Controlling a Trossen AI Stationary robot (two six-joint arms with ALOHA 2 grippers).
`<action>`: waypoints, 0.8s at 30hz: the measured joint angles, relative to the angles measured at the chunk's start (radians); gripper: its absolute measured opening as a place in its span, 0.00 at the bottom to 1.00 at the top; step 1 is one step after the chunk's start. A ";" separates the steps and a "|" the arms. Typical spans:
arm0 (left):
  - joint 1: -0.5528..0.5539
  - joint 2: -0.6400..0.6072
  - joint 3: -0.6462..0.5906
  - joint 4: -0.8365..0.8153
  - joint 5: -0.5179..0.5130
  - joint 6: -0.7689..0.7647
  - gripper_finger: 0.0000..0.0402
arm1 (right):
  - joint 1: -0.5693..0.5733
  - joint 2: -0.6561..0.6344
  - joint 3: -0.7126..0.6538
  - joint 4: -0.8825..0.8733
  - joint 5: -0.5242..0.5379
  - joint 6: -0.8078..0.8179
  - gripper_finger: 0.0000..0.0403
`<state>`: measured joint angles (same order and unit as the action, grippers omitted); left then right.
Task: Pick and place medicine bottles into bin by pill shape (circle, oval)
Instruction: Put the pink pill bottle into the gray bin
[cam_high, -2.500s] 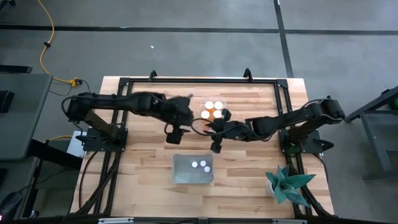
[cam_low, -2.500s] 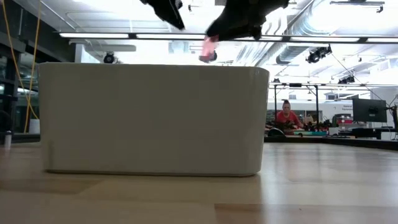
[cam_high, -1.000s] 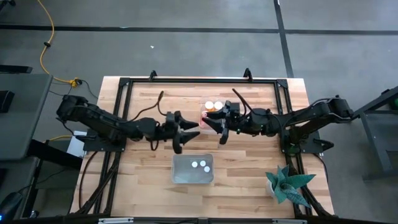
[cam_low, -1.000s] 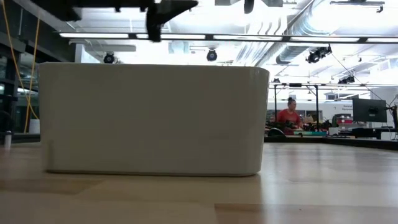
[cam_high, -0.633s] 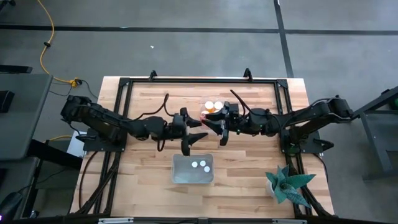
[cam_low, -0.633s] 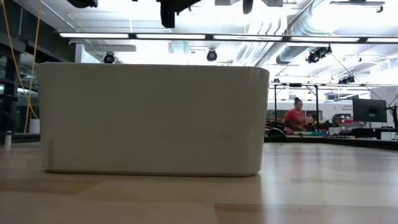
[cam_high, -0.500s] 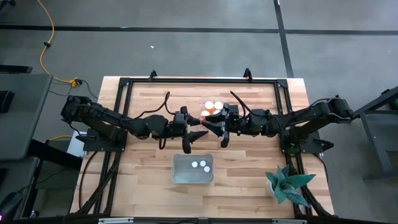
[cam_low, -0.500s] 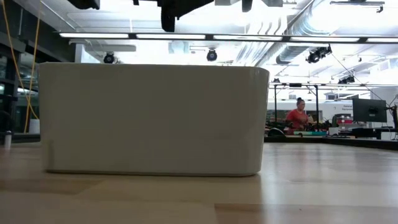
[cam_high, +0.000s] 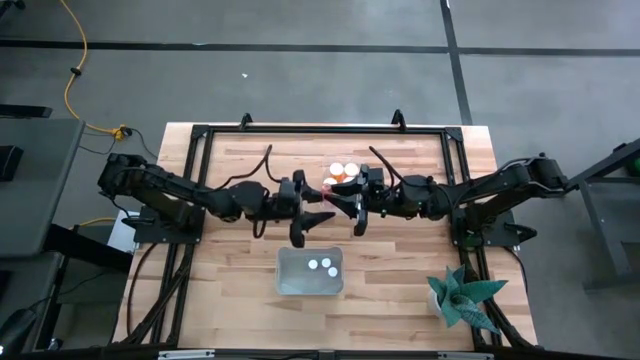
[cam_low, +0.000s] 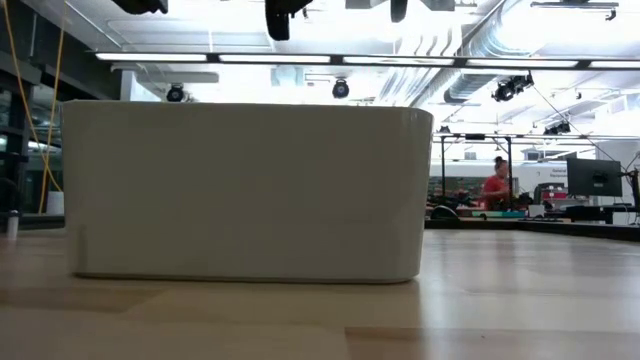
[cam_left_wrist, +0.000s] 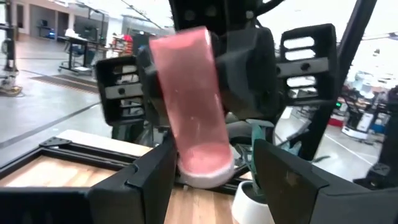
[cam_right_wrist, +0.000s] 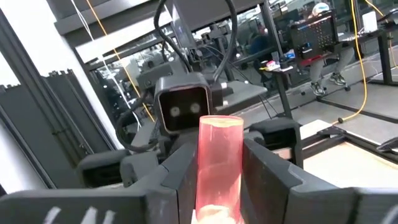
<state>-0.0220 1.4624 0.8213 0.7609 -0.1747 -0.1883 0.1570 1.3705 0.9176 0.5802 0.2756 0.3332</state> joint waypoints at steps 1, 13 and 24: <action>0.003 0.000 0.000 -0.001 -0.006 -0.001 0.50 | 0.000 0.000 0.000 0.000 0.000 0.000 0.28; 0.011 0.000 0.000 0.000 -0.020 -0.019 0.43 | 0.000 0.000 0.000 0.004 -0.003 0.000 0.28; 0.011 0.000 0.000 0.000 -0.019 -0.019 0.27 | 0.000 0.000 0.000 -0.013 -0.003 0.000 0.28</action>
<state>-0.0109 1.4624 0.8215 0.7612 -0.1940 -0.2074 0.1570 1.3705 0.9176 0.5675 0.2728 0.3328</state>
